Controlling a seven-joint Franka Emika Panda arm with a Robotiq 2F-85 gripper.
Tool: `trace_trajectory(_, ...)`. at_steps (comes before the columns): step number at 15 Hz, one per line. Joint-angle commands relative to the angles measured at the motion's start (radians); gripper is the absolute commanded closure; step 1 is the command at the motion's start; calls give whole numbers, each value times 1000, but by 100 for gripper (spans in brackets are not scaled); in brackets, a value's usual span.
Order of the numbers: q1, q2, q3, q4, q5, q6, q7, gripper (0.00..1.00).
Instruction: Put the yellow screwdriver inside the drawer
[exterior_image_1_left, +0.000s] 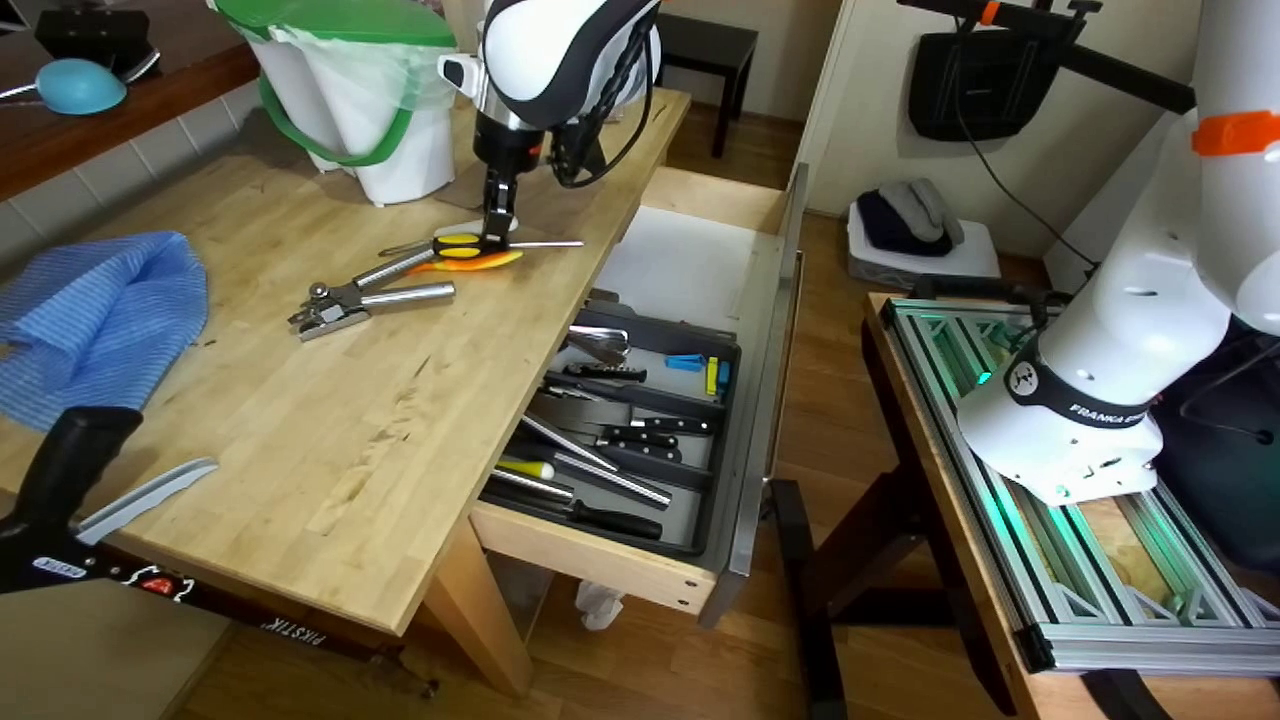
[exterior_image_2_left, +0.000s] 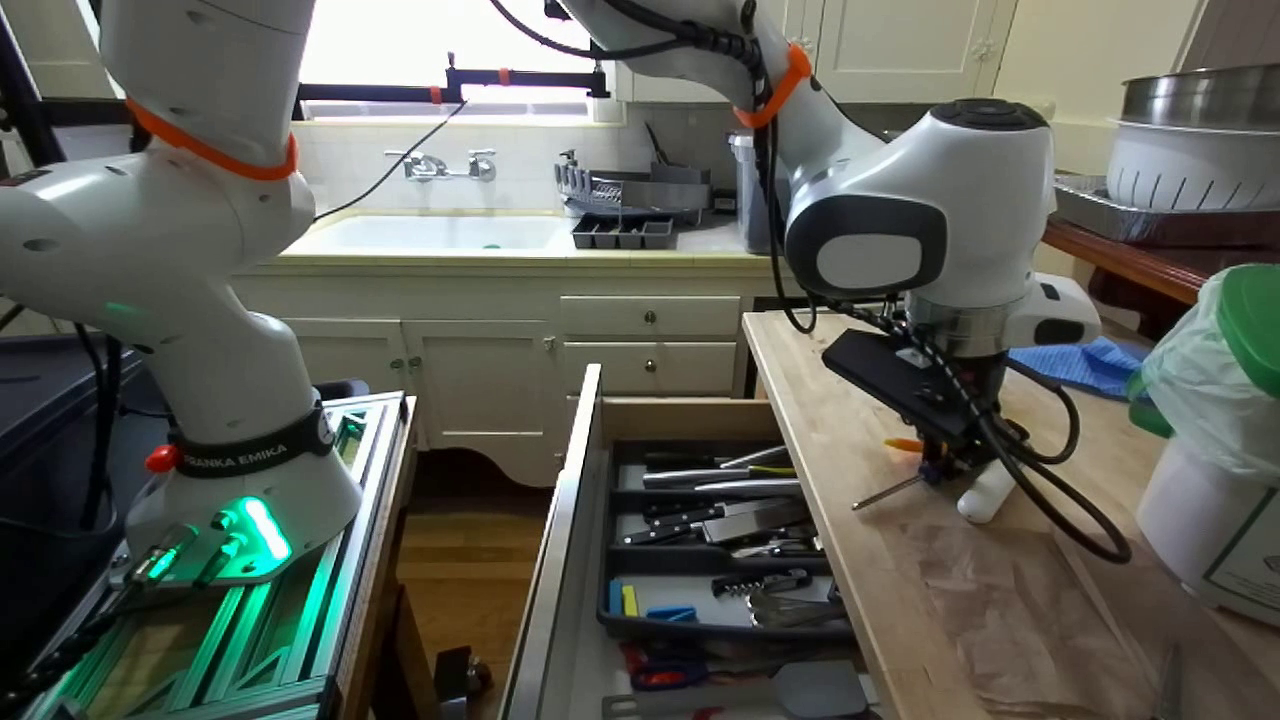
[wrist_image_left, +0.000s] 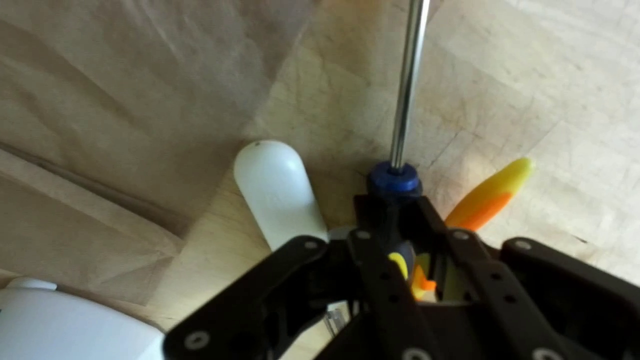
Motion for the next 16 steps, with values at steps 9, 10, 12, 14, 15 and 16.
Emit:
trace_trajectory(9, 7, -213, -4, -120, -23, -279, 36, 94)
trace_trajectory(10, 17, -246, -24, -140, -41, -328, 49, 94)
trace_trajectory(12, 15, -311, -50, -182, -57, -440, 18, 94)
trace_trajectory(14, 3, -354, -78, -214, -72, -527, -111, 94)
trace_trajectory(15, 2, -373, -95, -236, -66, -548, -153, 94)
trace_trajectory(16, 0, -384, -114, -258, -76, -552, -225, 94)
